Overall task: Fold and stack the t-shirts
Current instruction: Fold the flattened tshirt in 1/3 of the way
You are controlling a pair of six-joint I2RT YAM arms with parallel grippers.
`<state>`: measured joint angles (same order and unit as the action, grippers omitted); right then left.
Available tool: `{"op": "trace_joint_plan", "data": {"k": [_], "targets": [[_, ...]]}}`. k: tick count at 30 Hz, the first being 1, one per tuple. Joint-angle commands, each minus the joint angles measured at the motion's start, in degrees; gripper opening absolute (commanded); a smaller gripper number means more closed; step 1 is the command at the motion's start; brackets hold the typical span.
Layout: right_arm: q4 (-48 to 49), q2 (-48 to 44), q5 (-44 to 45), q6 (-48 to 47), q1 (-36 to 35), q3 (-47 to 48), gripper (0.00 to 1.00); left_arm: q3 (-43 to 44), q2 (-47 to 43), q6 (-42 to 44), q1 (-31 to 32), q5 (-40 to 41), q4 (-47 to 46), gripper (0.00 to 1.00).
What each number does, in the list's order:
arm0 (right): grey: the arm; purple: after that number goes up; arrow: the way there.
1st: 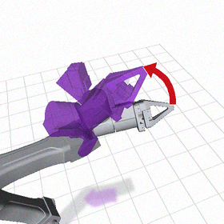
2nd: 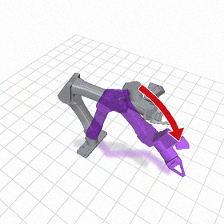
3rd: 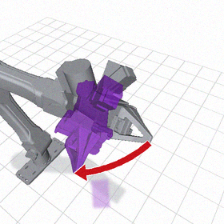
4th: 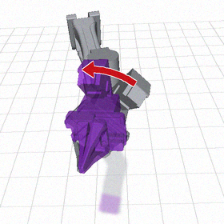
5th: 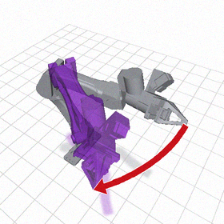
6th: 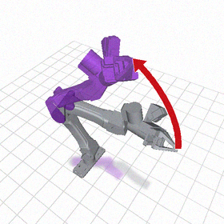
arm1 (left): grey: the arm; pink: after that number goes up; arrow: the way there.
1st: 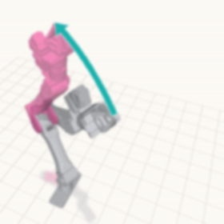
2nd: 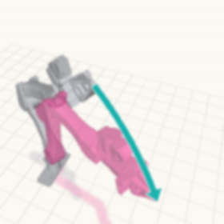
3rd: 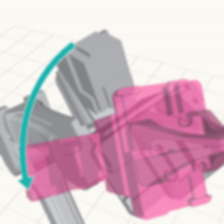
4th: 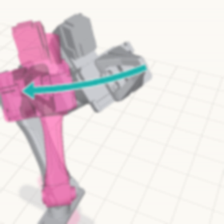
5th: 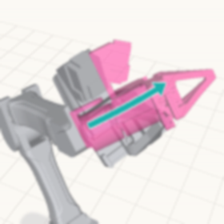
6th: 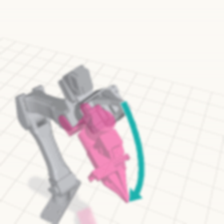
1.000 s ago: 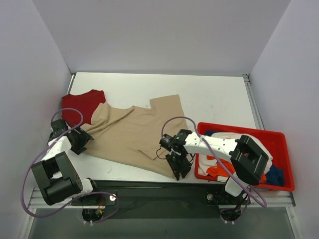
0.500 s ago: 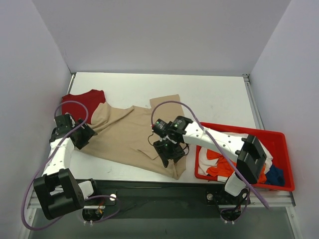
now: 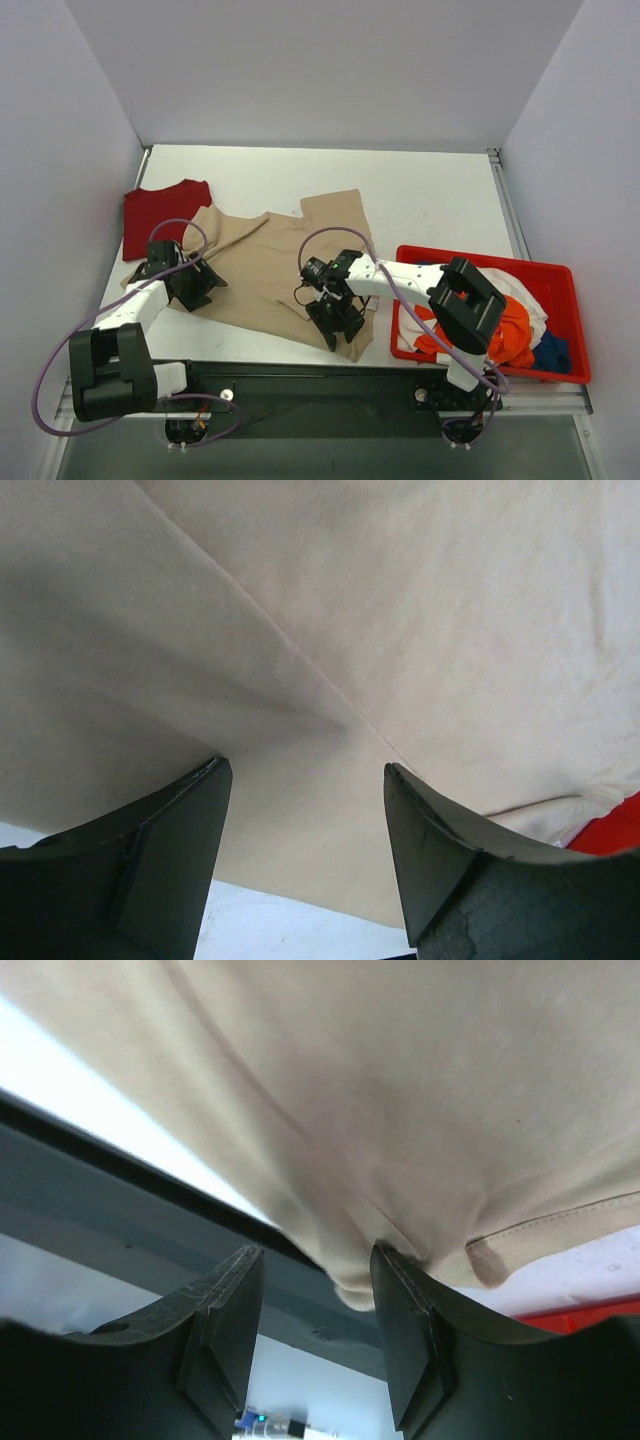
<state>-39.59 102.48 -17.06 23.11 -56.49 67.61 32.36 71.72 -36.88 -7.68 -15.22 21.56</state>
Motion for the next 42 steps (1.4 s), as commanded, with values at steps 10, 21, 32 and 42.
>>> {"op": "trace_joint_plan", "data": {"k": [10, 21, 32, 42], "targets": [[1.0, 0.6, -1.0, 2.1, 1.4, -10.3, 0.47, -3.8, -2.8, 0.5, 0.1, 5.9, 2.5, 0.75], [-5.1, -8.2, 1.7, 2.7, 2.6, -3.5, 0.49, 3.4, -8.3, 3.0, 6.4, 5.1, 5.9, 0.75], [-4.1, -6.7, 4.4, 2.8, 14.1, 2.3, 0.5, 14.6, 0.1, 7.5, 30.2, 1.3, 2.7, 0.69], [-0.8, 1.7, 6.6, 5.6, 15.3, 1.2, 0.47, 16.0, 8.4, 7.1, 46.9, -9.7, -4.8, 0.61]]}}
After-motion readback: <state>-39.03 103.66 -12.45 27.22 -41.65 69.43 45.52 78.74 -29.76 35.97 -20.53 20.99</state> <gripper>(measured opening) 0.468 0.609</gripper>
